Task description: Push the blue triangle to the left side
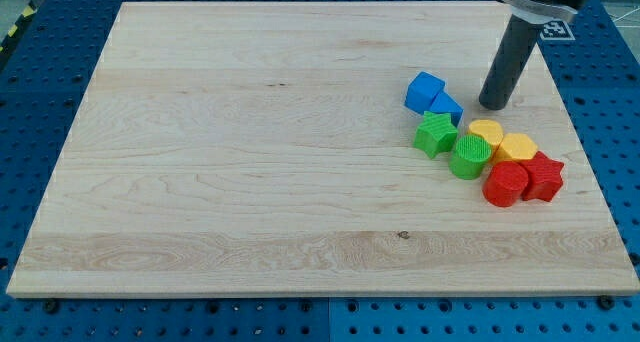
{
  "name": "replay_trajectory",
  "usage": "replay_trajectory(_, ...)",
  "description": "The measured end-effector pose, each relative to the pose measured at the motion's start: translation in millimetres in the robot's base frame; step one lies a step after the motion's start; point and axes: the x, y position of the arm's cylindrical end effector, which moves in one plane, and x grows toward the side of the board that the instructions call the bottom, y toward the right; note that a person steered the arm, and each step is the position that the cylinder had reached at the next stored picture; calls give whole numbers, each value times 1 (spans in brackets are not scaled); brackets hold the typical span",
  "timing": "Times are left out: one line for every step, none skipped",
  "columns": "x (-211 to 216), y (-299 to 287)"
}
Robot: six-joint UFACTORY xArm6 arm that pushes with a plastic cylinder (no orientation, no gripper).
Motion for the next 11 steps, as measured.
replay_trajectory(4,-15)
replay_trajectory(4,-32)
replay_trajectory(4,-47)
replay_trajectory(4,-48)
replay_trajectory(6,-33)
replay_trajectory(11,-32)
replay_trajectory(19,-41)
replay_trajectory(21,-54)
replay_trajectory(21,-60)
replay_trajectory(21,-68)
replay_trajectory(21,-84)
